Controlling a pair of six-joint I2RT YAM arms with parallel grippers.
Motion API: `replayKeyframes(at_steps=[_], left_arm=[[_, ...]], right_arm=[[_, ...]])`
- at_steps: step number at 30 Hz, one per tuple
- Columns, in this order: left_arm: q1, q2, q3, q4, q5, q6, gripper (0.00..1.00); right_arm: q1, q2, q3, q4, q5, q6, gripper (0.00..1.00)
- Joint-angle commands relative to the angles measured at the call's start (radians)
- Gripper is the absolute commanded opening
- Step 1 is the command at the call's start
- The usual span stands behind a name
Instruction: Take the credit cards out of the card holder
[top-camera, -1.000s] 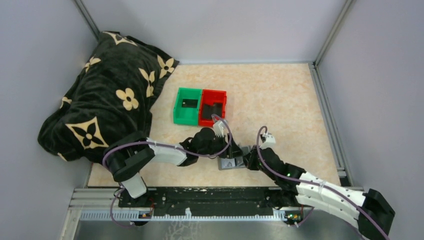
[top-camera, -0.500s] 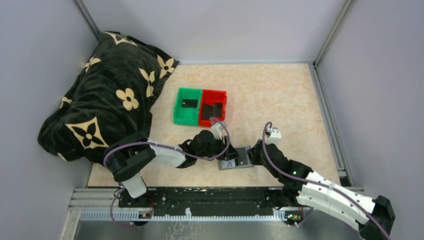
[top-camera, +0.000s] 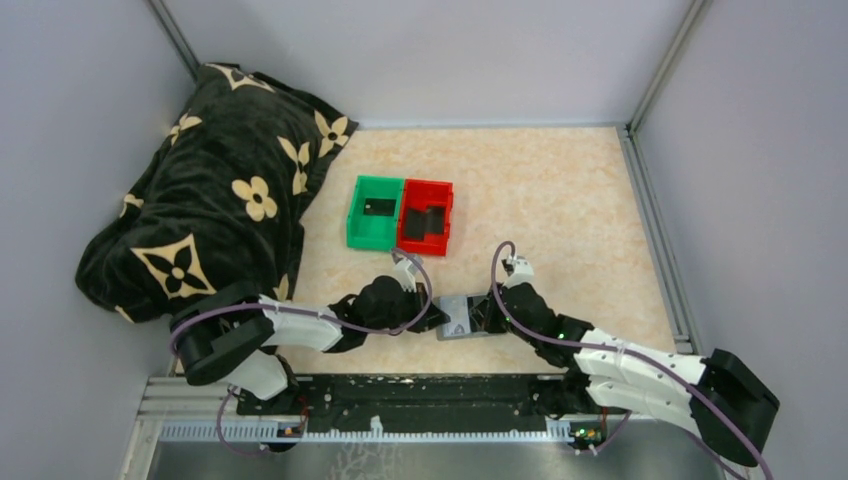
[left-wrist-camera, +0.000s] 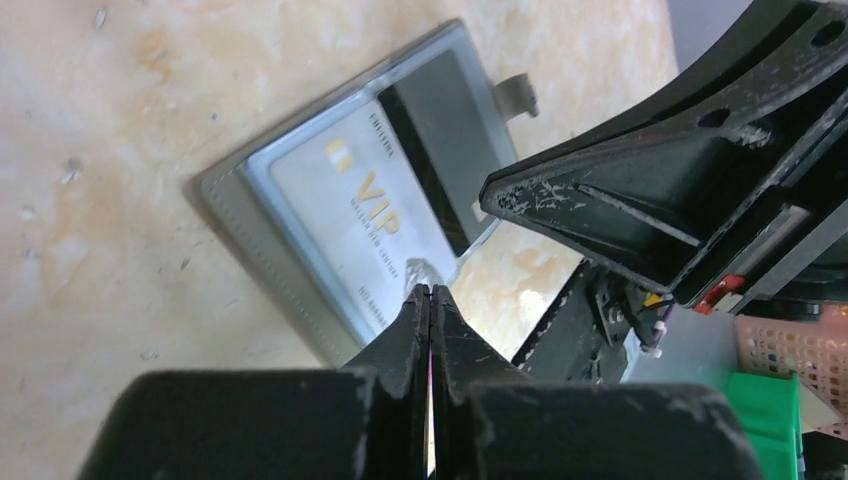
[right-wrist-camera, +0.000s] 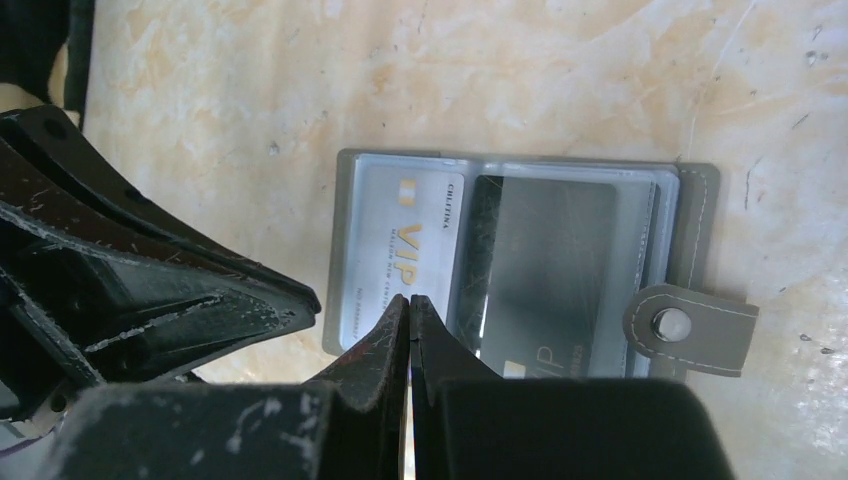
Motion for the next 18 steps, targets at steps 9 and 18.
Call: replayKeyframes(at_steps=[9,18], left_arm=[[0.010,0.111,-0.040,0.077,0.004,-0.038,0.00],[0.024,0.219,-0.042,0.149,0.050,-0.067,0.00]], right_arm=[[-0.098,0.011,-0.061,0.177,-0.159,0.013,0.01],[-0.133,0.063,-0.096,0.229,-0.197,-0.014,0.16]])
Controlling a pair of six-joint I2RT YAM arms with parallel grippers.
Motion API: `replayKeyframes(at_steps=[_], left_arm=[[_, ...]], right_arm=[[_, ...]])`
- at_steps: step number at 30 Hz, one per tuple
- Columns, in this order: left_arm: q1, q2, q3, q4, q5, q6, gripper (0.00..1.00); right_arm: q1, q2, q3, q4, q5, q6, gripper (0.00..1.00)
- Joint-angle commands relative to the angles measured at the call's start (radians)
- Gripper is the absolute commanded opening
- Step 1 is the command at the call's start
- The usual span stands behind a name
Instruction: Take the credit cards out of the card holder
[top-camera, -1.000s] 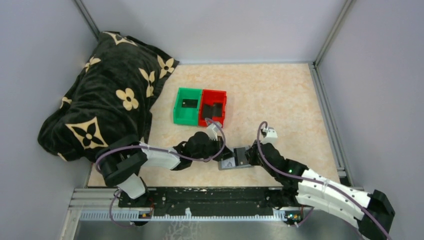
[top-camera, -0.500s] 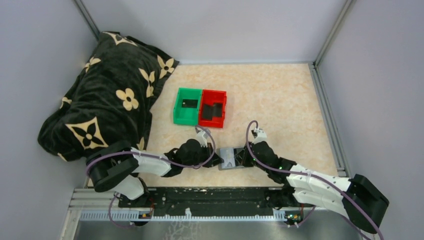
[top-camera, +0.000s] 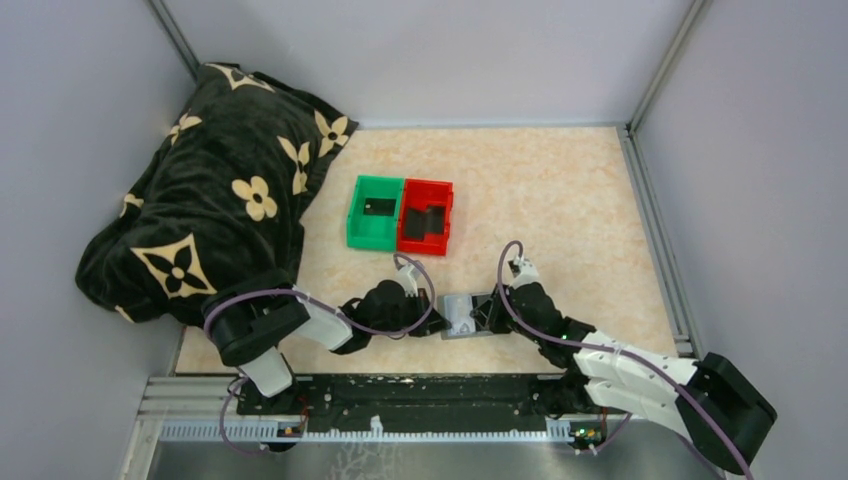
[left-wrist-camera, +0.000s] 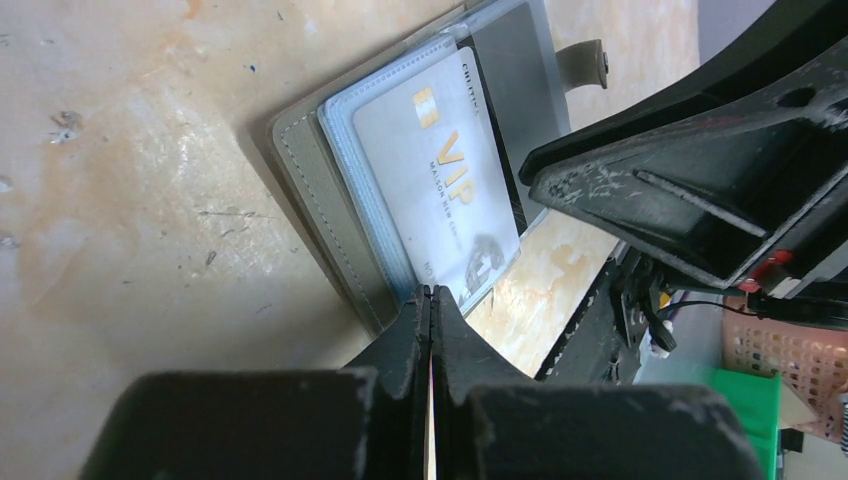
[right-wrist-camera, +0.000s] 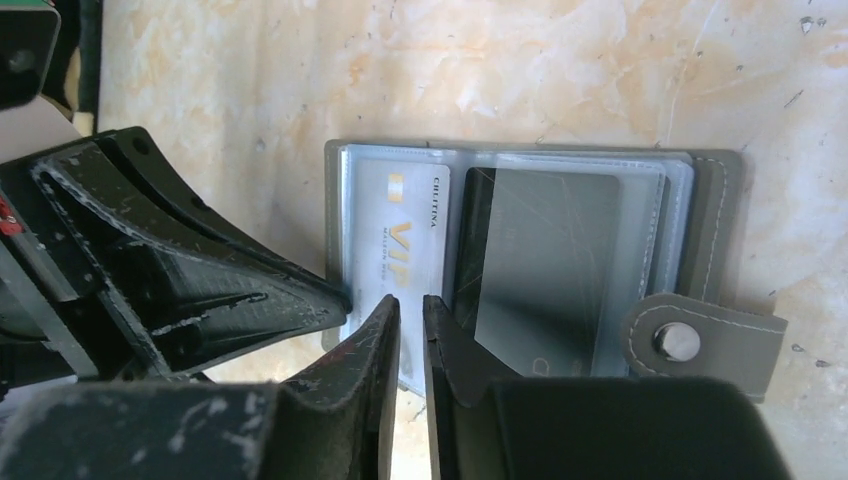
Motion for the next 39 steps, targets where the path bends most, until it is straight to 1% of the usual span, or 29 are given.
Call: replayKeyframes(at_steps=[1,4,6,9,13,20,23,25,29,33,37,39], left_arm=[[0.009,0.052,-0.009,0.006,0.023,-0.007,0.00],[0.014,0.055,-0.011,0.010,0.024,-0.008,0.00],[0.015,0.055,-0.014,0.010,0.026,-0.009,0.00],[0.018,0.055,-0.016,0.015,0.030,-0.009,0.00],[0.019,0.062,-0.014,0.025,0.038,-0.010,0.00],[0.023,0.065,-0.013,0.042,0.052,-0.019,0.00],[0.025,0.046,-0.013,0.028,0.043,-0.014,0.00],[0.025,0.035,-0.013,0.015,0.037,-0.009,0.00],[0.030,0.028,-0.017,0.005,0.035,-0.006,0.00],[0.032,0.034,-0.024,0.019,0.039,-0.008,0.00],[0.034,0.039,-0.027,0.028,0.041,-0.013,0.00],[0.035,0.039,-0.029,0.030,0.041,-0.015,0.00]], right_arm=[[-0.014,0.042,-0.007,0.090,-0.030,-0.032,0.20],[-0.029,0.063,-0.012,0.105,-0.039,-0.050,0.32],[-0.041,0.066,-0.014,0.104,-0.046,-0.063,0.35],[-0.063,0.062,-0.024,0.105,-0.054,-0.074,0.36],[-0.078,0.091,-0.052,0.181,-0.123,-0.081,0.37],[-0.101,0.211,-0.092,0.421,-0.329,-0.084,0.37],[-0.105,0.232,-0.099,0.488,-0.388,-0.078,0.37],[-0.105,0.231,-0.101,0.508,-0.401,-0.071,0.35],[-0.106,0.192,-0.114,0.522,-0.395,-0.045,0.25],[-0.108,0.135,-0.112,0.469,-0.380,-0.046,0.19],[-0.117,0.085,-0.107,0.406,-0.364,-0.060,0.10],[-0.131,0.067,-0.108,0.389,-0.365,-0.061,0.09]])
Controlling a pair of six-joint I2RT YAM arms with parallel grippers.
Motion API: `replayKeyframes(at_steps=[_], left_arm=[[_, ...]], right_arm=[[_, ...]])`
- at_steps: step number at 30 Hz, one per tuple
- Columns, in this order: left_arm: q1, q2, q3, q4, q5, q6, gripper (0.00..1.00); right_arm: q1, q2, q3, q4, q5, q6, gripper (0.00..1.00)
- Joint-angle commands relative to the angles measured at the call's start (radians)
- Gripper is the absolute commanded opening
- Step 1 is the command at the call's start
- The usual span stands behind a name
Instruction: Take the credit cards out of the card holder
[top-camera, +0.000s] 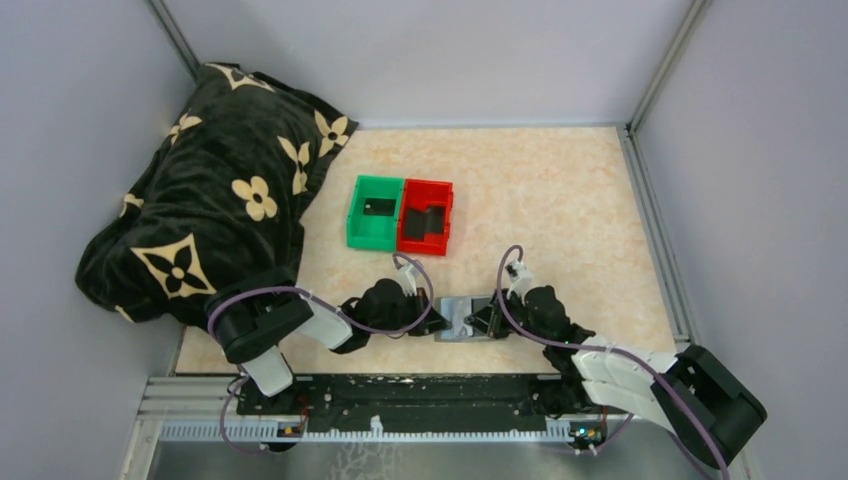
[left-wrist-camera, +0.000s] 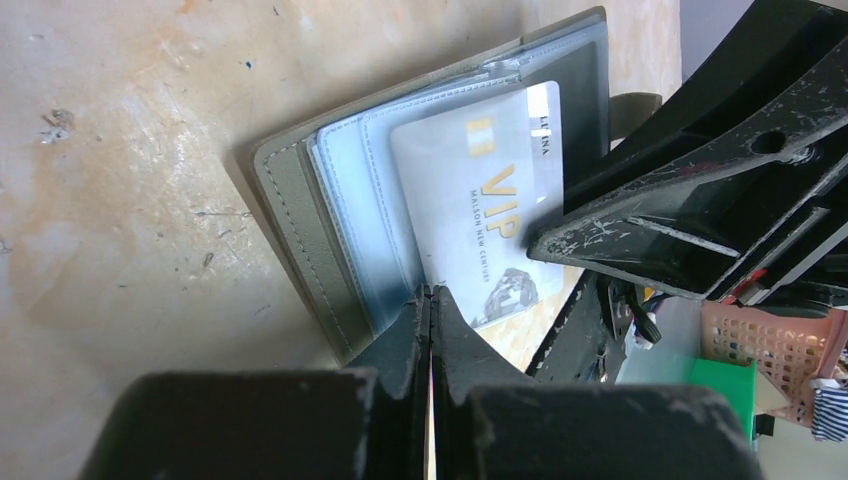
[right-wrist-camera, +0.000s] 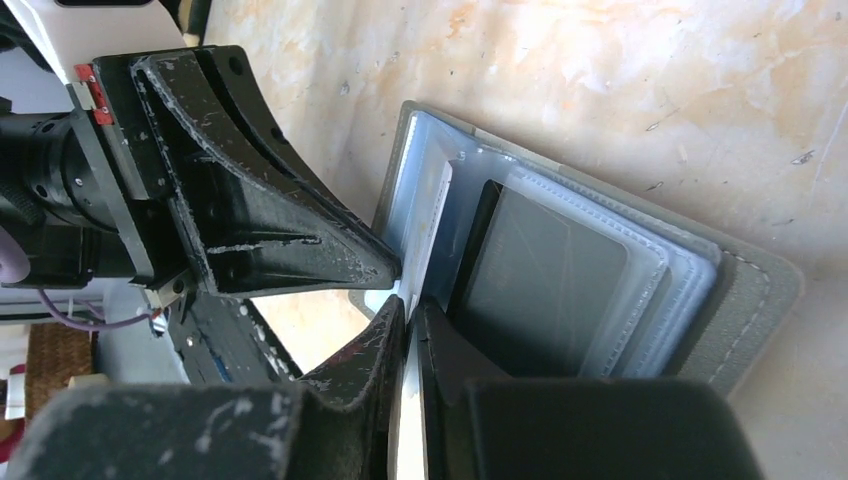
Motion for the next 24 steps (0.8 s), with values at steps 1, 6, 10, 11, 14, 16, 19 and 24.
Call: replayKeyframes(at_steps=[1,6,10,11,14,16,19,24], left_arm=[[0.009,0.009,-0.021,-0.031,-0.013,0.008,0.00],[0.012,0.010,-0.024,-0.030,-0.010,0.007,0.00],[0.015,0.010,-0.023,-0.028,-0.007,0.006,0.00],[0.015,0.010,-0.023,-0.028,-0.007,0.007,0.00],[0.016,0.004,-0.023,-0.027,-0.008,0.008,0.00],[0.016,-0.002,-0.021,-0.027,-0.010,0.015,0.01],[0.017,-0.017,-0.015,-0.034,-0.011,0.028,0.19],[0.018,-0.076,-0.017,-0.027,-0.011,0.050,0.47]], right_arm=[[-0.026,-0.057,0.016,0.015,-0.052,0.000,0.09],[-0.058,-0.084,0.018,-0.022,-0.062,-0.012,0.06],[-0.080,-0.120,0.023,-0.075,-0.055,-0.028,0.03],[-0.086,-0.133,0.025,-0.093,-0.052,-0.032,0.02],[-0.111,-0.181,0.038,-0.163,-0.036,-0.053,0.00],[-0.129,-0.217,0.048,-0.211,-0.025,-0.069,0.00],[-0.164,-0.262,0.061,-0.263,-0.033,-0.083,0.00],[-0.192,-0.311,0.083,-0.299,-0.056,-0.084,0.00]])
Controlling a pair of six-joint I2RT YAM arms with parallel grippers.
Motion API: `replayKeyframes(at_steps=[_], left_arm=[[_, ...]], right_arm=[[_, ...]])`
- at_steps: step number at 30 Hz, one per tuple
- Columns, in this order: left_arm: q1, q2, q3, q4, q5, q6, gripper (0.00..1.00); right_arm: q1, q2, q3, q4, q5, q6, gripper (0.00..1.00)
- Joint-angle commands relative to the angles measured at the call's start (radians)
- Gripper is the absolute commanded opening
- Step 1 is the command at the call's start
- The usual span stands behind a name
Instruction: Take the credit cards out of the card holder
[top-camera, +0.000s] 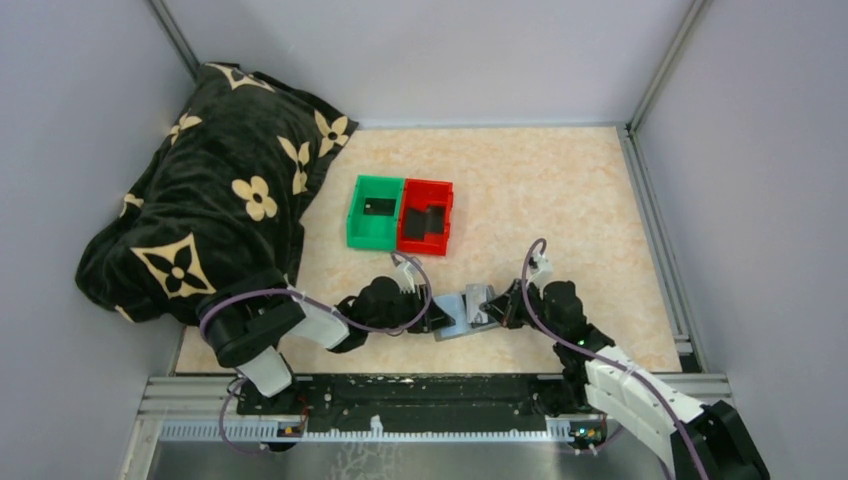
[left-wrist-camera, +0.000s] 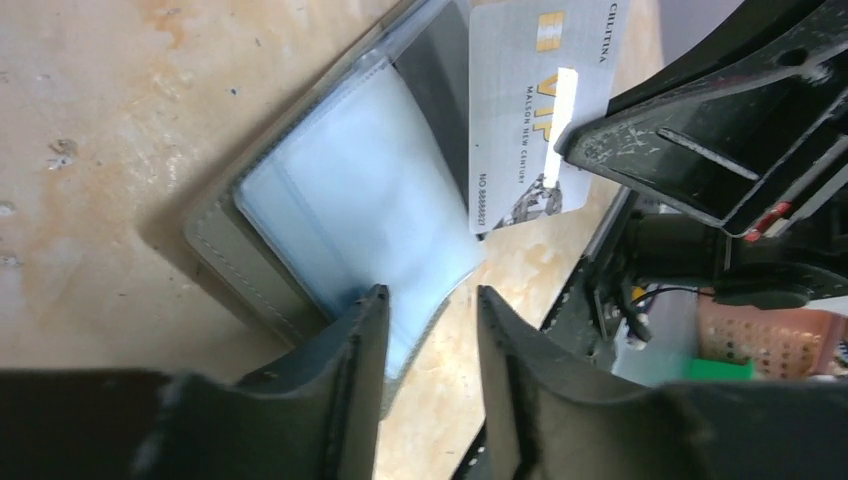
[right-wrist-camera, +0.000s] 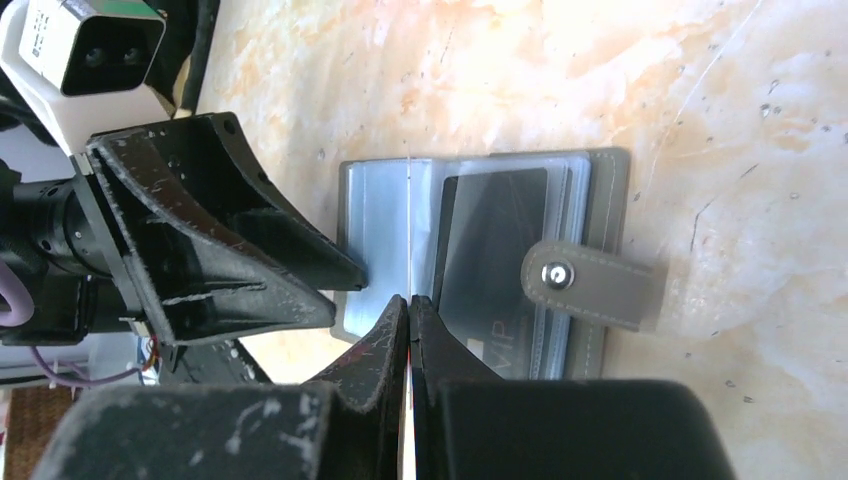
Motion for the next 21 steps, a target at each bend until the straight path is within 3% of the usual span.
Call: replayKeyframes(at_steps=[1,7,13,21], left_arm=[[0.005,-0.065,-0.014,-0.023,-0.016,0.045,0.51],[0.005,-0.254,-0.045,-0.042,-0.056,0.089,0.54],[0.005,-0.477,-0.131,-0.114,-0.172,0.142,0.52],[0.005,-0.752,-0.174,-0.362,-0.336,0.156,0.50]], right_arm=[[-0.020,-0.042,0.070,-0.022,-0.023,-0.021,0.00],[-0.020,-0.012,0.129,0.031,-0.020,0.000,0.00],[-0.021,0.246,0.349,0.122,0.060,-0.036,0.00],[0.024,0.633,0.761,0.106,0.221,-0.047,0.00]])
